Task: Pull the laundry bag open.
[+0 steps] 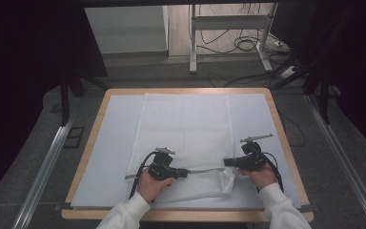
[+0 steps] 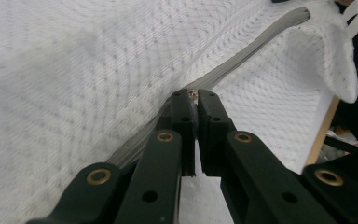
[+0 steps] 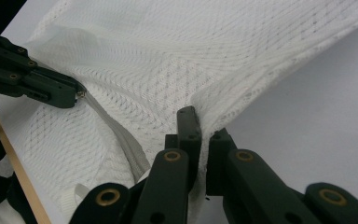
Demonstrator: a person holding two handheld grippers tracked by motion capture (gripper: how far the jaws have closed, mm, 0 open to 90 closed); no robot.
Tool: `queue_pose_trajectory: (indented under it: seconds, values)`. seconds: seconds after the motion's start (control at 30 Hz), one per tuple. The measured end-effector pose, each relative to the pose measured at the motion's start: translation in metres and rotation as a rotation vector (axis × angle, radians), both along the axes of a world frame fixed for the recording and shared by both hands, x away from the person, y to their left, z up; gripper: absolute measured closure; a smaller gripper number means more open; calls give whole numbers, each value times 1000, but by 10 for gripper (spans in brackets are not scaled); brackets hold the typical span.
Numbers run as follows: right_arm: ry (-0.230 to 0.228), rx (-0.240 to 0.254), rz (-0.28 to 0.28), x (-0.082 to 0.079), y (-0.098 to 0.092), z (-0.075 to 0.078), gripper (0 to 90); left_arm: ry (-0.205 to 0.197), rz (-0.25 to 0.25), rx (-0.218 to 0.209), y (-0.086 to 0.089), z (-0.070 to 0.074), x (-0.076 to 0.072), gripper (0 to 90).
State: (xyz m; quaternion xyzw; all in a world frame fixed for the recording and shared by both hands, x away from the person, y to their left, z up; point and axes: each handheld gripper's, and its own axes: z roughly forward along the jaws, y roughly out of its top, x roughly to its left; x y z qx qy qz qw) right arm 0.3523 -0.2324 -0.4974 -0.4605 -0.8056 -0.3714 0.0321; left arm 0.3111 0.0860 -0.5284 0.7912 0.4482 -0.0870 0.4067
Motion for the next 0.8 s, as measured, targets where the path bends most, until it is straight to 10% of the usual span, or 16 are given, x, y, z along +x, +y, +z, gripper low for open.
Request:
queue_pose_trajectory:
  seconds: [0.8]
  values:
    - [-7, -9, -6, 0, -1, -1, 874, -1, 40, 3, 30, 0, -5, 868]
